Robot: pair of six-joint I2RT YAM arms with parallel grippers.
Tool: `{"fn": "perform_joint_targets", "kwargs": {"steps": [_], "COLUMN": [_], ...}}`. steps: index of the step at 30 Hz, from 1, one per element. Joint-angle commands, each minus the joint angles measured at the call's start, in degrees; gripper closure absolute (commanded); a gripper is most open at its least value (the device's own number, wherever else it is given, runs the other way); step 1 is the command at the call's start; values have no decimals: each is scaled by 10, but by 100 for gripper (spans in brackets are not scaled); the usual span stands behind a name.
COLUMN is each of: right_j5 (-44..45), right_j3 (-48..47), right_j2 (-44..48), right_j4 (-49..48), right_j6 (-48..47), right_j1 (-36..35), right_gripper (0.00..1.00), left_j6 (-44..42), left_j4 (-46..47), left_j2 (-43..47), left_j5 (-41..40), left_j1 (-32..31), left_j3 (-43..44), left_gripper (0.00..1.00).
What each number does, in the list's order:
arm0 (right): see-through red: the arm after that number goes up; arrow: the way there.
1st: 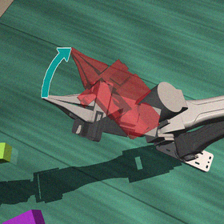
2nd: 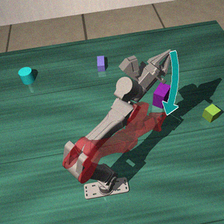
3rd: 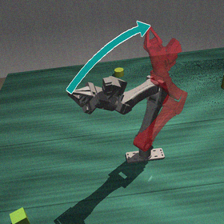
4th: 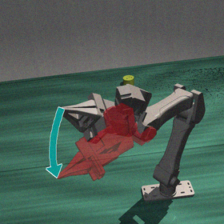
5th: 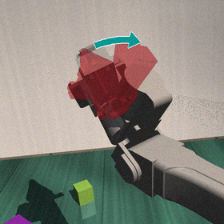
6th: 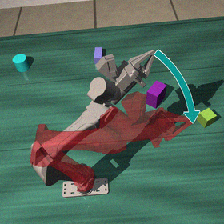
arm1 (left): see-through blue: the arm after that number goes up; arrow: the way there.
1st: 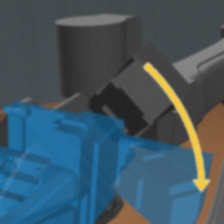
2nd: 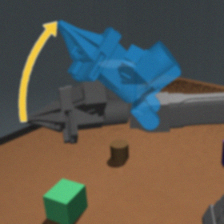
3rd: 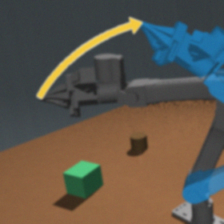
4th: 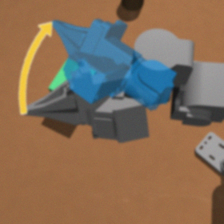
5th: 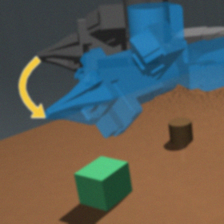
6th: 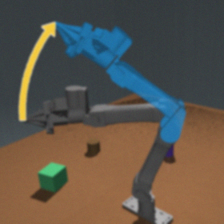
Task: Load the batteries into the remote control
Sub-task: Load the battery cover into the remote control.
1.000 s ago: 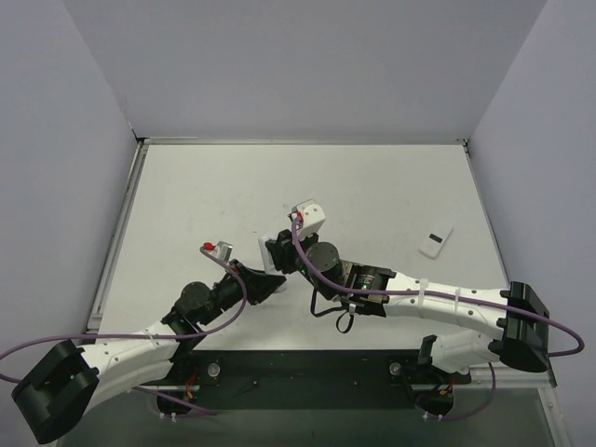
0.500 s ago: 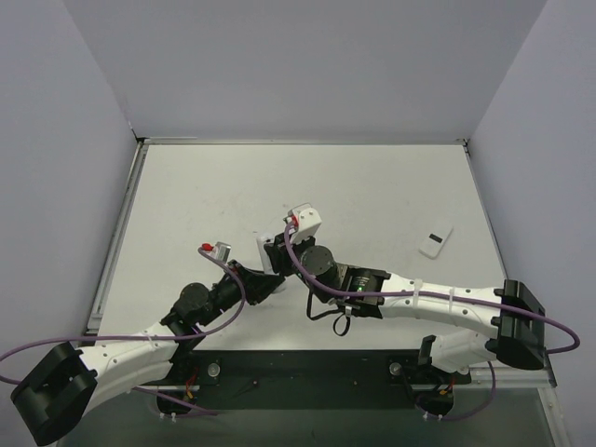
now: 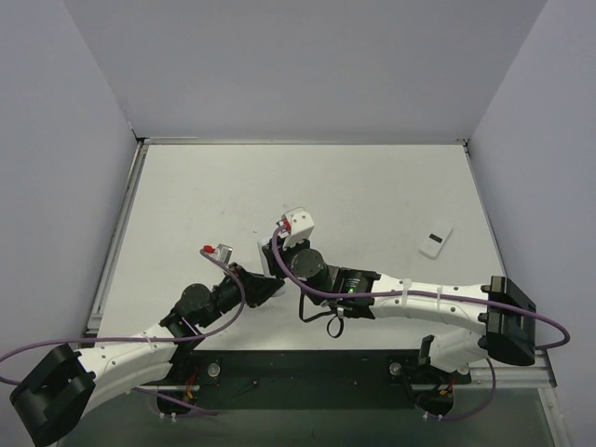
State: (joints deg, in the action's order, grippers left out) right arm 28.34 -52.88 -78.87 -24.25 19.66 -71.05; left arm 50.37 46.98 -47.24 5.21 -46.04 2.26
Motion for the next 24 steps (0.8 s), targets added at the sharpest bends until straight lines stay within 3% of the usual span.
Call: {"fn": "perform_joint_targets", "kwargs": {"steps": [1, 7, 24], "right_j5": [16, 20, 49], "right_j3": [-19, -21, -41], "right_j2": [-14, -17, -30], "right_j4": [10, 10, 33], "right_j6": [-3, -4, 11], "right_j1": [-8, -8, -8], "right_gripper": [96, 87, 84], "left_j6": [0, 2, 7], "left_j4": [54, 51, 43], "left_j2": [16, 17, 22], "left_j5": [-6, -6, -8], "left_j1": [-1, -2, -2], "left_j3": [8, 6, 7], "left_gripper": [100, 100, 100]}}
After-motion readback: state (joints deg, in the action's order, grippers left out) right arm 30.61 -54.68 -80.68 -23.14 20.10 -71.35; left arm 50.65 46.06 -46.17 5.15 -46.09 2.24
